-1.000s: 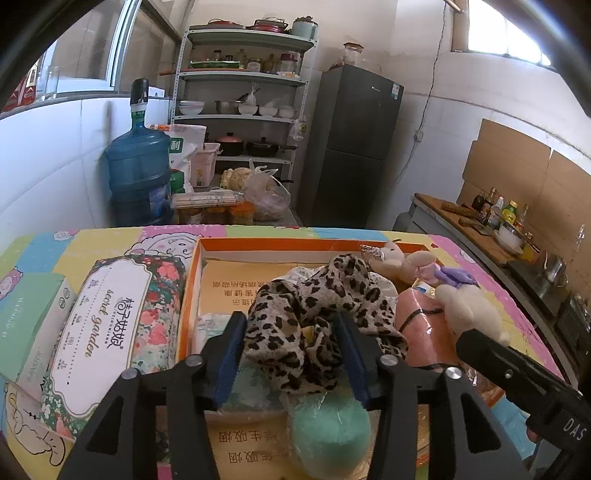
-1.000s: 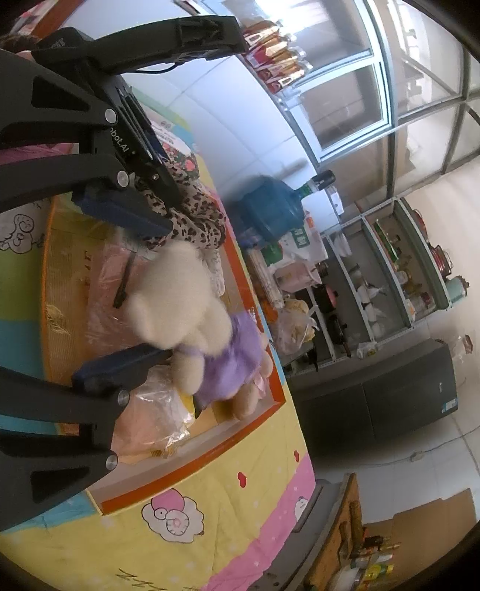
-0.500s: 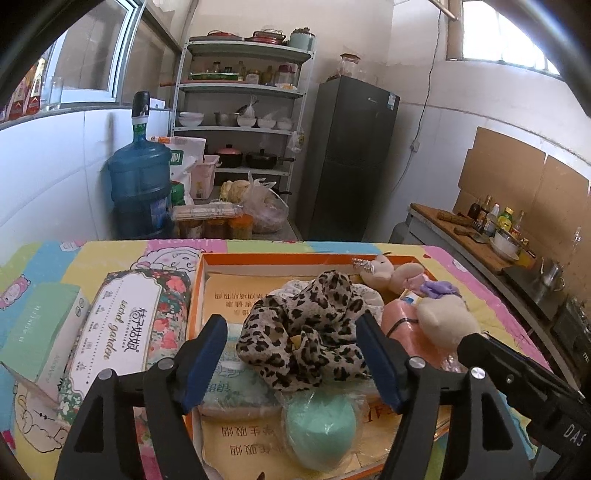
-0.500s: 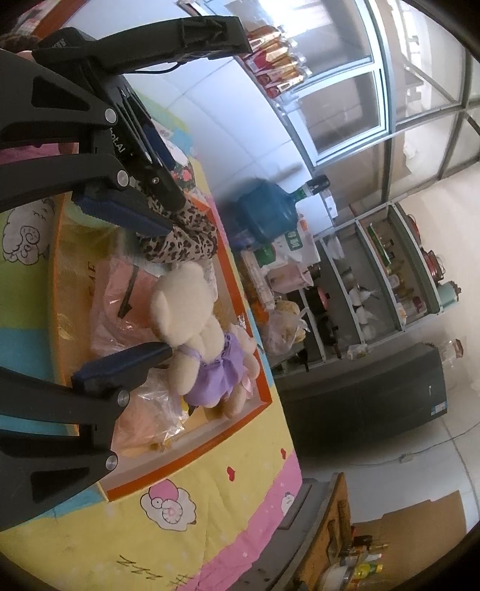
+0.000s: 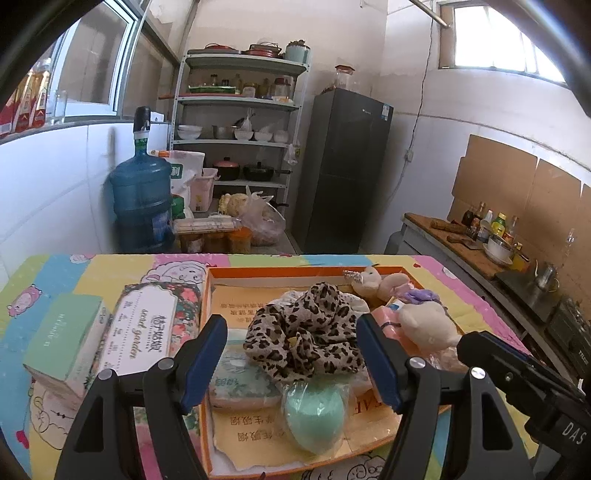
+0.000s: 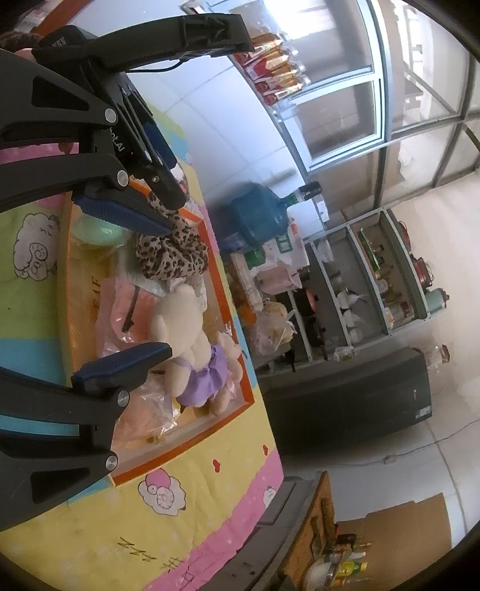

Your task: Organize soft objects

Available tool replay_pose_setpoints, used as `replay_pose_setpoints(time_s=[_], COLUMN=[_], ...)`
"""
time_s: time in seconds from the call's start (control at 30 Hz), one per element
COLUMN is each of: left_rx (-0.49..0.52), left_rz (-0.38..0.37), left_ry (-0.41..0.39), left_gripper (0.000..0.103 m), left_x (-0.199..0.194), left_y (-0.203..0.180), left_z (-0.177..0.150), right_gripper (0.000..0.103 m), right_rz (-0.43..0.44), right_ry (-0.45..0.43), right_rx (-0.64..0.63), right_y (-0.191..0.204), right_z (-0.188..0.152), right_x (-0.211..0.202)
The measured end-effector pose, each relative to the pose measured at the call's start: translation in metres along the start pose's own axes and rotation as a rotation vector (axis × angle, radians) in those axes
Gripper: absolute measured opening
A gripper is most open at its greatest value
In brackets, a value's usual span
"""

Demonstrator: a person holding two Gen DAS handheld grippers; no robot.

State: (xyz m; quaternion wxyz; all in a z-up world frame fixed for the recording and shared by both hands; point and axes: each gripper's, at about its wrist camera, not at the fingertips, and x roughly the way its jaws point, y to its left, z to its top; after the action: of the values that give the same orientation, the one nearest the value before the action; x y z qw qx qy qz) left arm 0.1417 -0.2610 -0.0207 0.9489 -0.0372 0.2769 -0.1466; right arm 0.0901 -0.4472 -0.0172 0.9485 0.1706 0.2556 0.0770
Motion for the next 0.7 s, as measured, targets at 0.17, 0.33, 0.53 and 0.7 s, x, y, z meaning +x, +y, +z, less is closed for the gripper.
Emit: replay_pose_setpoints(time_s=[0.17, 0.33, 0.53, 0.7], left_rx=[-0.001, 0.006, 0.010, 0.014], left_rz=[0.012, 0.025, 0.054, 0.083], left_ry=[-0.018, -0.044, -0.061, -0.079], left_gripper=[0.072, 0.072, 0.072, 0.072], left_x=[-0.016, -0.032, -0.051, -0.066], left_y=[0.004, 0.006, 0.010, 0.015], left_z=[0.000, 0.000, -0.001, -0.002], right_gripper=[0.062, 0.062, 0.062, 0.062], right_rz=[0.000, -0.007, -0.010, -0.024], right_ry=[-0.015, -0.033, -0.052, -0.070], right_rx=[-0.008, -0.026, -0.036, -0.045], right_y=[0.008, 0.018, 0.029, 0.038], right_z=[-0.001, -0.004, -0.007, -0.010], right_x=[-0.010, -0.020, -0.031, -0.042])
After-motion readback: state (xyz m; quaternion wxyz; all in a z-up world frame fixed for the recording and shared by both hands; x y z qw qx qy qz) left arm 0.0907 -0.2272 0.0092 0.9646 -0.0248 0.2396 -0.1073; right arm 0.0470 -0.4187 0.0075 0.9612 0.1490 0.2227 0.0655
